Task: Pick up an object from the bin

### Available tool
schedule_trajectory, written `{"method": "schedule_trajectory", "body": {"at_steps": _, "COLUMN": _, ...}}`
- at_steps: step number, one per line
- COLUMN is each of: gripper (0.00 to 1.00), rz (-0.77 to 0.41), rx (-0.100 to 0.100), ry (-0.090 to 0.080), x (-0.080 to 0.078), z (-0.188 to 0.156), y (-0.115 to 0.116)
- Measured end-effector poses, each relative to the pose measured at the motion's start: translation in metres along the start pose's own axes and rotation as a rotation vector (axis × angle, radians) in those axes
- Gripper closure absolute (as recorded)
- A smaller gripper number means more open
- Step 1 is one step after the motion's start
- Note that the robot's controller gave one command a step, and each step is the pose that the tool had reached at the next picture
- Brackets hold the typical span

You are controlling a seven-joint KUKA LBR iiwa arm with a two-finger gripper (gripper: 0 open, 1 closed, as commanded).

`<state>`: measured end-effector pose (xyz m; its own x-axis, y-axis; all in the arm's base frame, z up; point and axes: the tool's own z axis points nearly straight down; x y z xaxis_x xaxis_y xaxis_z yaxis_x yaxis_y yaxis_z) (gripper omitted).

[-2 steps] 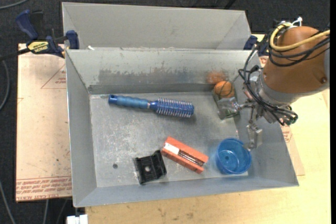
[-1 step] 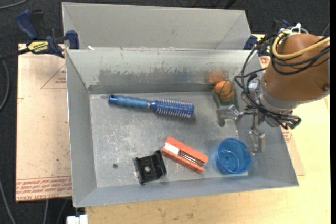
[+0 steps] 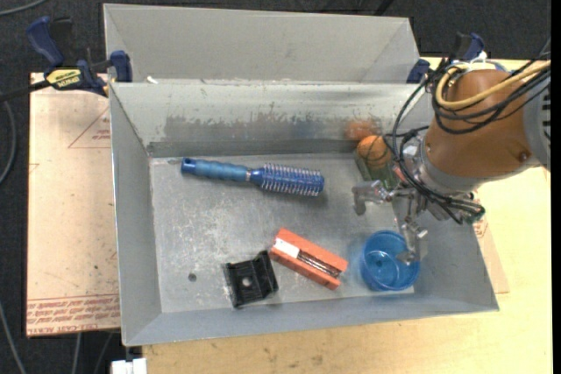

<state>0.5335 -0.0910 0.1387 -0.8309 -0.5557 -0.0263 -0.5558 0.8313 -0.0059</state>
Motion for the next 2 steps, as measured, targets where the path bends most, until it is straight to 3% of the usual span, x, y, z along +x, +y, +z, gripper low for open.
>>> {"method": "schedule_trajectory", "body": {"at_steps": 1, "gripper": 0.00, "rz": -0.005, "rx": -0.003, "ry": 0.004, "x": 0.005, "z": 0.028, "y": 0.019}}
{"method": "schedule_trajectory", "body": {"at_steps": 2, "gripper": 1.00, "rz": 0.183, "rx": 0.001, "ry": -0.005, "x": 0.022, "z": 0.042, "y": -0.018}}
